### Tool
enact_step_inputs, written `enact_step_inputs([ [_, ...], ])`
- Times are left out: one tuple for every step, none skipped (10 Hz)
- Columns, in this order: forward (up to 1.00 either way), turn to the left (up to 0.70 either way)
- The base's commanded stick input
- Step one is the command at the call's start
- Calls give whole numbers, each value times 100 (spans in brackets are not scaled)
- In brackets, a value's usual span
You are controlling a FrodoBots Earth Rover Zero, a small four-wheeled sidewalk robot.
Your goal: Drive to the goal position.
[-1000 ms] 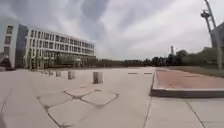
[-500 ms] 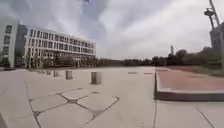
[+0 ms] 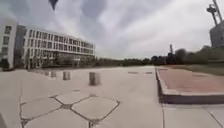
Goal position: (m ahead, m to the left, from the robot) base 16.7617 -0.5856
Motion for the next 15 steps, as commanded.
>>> enact_step_inputs([
  [50,0],
  [50,0],
  [50,0],
  [50,0],
  [50,0],
  [50,0],
  [50,0],
  [50,0],
  [50,0],
  [50,-29],
  [50,-50],
  [50,-50],
  [50,-50],
  [50,-50],
  [50,-50],
])
